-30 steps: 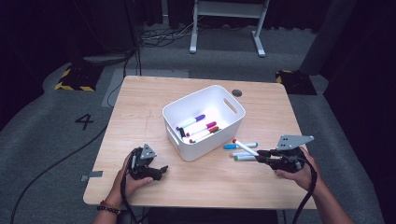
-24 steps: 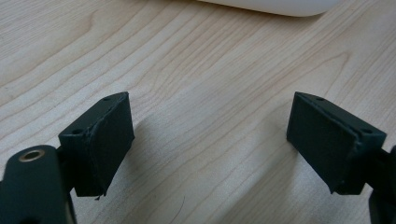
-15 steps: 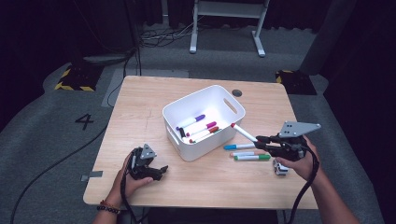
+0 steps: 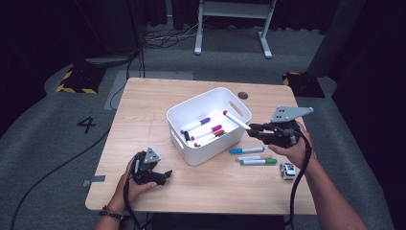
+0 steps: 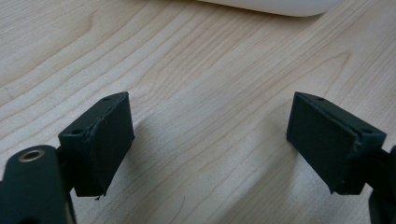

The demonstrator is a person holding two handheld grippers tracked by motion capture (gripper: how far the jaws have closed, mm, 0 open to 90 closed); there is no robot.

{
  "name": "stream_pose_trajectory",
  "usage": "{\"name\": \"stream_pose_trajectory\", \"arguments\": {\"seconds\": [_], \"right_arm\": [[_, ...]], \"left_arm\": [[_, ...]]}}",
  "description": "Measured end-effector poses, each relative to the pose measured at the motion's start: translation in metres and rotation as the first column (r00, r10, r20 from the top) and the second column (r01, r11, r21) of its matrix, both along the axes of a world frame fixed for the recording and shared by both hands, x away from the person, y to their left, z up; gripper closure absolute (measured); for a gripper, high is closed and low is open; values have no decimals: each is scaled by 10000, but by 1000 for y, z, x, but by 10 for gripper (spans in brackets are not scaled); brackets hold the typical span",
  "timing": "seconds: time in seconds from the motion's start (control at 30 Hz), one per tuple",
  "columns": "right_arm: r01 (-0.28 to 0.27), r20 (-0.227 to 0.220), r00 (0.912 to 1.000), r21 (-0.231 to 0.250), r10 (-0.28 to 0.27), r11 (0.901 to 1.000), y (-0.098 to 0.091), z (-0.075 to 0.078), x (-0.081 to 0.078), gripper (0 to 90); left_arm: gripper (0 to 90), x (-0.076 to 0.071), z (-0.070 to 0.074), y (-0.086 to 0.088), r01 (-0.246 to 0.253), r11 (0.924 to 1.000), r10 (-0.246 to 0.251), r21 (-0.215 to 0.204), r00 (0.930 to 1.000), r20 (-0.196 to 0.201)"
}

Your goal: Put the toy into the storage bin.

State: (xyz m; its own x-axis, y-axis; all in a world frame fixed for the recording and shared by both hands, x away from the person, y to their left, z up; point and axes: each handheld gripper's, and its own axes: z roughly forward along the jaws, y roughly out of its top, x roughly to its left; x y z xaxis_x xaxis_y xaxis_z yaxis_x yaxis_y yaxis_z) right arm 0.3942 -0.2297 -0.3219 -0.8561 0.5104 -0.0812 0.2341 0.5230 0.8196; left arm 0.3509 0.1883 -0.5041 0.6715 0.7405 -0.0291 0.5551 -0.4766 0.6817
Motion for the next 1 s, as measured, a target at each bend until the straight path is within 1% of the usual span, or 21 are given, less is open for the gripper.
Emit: {"name": "stream_pose_trajectory", "arguments": {"seconds": [0.03, 0.13, 0.2, 0.23, 0.3, 0.33, 0.43, 0.5, 0.57, 0.63, 0.67, 0.7, 0.73, 0.8, 0.87, 0.93, 1.0], "right_arm": [[-8, -67, 10000, 97, 9, 10000, 4, 1, 3, 750], [-16, -106, 9999, -4, 16, 10000, 18, 3, 11, 750], [-57, -145, 9999, 44, 58, 10000, 21, 3, 13, 750], [-9, -170, 9999, -16, 9, 10000, 32, 5, 19, 750], [-19, -283, 9996, 2, 19, 10000, 38, 6, 23, 750], [-5, -229, 9997, -76, 3, 10000, 43, 6, 25, 750], [-77, -342, 9994, -155, 72, 9998, 57, 7, 32, 750], [-108, -398, 9992, -318, 96, 9994, 67, 6, 36, 750], [-98, -634, 9980, -374, 75, 9993, 77, 6, 40, 750], [-46, -715, 9974, -581, 4, 9983, 89, 4, 44, 750], [-48, -834, 9965, -632, -5, 9980, 94, 3, 45, 750], [-69, -807, 9967, -747, 9, 9972, 98, 3, 46, 750], [-1, -796, 9968, -892, -71, 9960, 103, 2, 47, 750], [-38, -931, 9956, -954, -51, 9954, 113, 1, 49, 750], [-5, -1021, 9947, -1184, -117, 9930, 122, -2, 50, 750], [-6, -1060, 9943, -1341, -137, 9910, 129, -4, 50, 750], [-39, -1190, 9928, -1411, -130, 9900, 136, -7, 51, 750]], "left_arm": [[149, 0, 0, 0, -1, 10000, 1, 2, 10000, 2], [149, 0, 0, 0, 19, 10000, -19, 27, 10000, -1], [149, 0, 0, 0, 3, 10000, -3, 4, 10000, 1], [149, 0, 0, 0, 18, 10000, -18, 22, 10000, 5], [149, 0, 0, 0, 7, 10000, -7, 31, 10000, 14], [149, 0, 0, 0, 10, 10000, -10, 16, 10000, 11], [149, 0, 0, 0, 15, 10000, -15, 18, 10000, 7], [149, 0, 0, 0, 19, 10000, -19, 22, 10000, -3], [149, 0, 0, 0, 15, 10000, -15, 30, 10000, 10], [149, 0, 0, 0, 0, 10000, 0, 38, 10000, 43], [149, 0, 0, 0, -1, 10000, 1, 41, 10000, 45], [149, 0, 0, 0, 13, 10000, -13, 33, 10000, 21], [149, 0, 0, 0, 2, 10000, -2, 38, 10000, 39], [149, 0, 0, 0, 20, 10000, -20, 23, 10000, -1], [149, 0, 0, 0, 22, 10000, -22, 24, 10000, -1], [150, 0, 0, 0, 6, 10000, -6, 13, 10000, -5], [150, 0, 0, 0, 27, 10000, -27, 32, 10000, -7]]}}
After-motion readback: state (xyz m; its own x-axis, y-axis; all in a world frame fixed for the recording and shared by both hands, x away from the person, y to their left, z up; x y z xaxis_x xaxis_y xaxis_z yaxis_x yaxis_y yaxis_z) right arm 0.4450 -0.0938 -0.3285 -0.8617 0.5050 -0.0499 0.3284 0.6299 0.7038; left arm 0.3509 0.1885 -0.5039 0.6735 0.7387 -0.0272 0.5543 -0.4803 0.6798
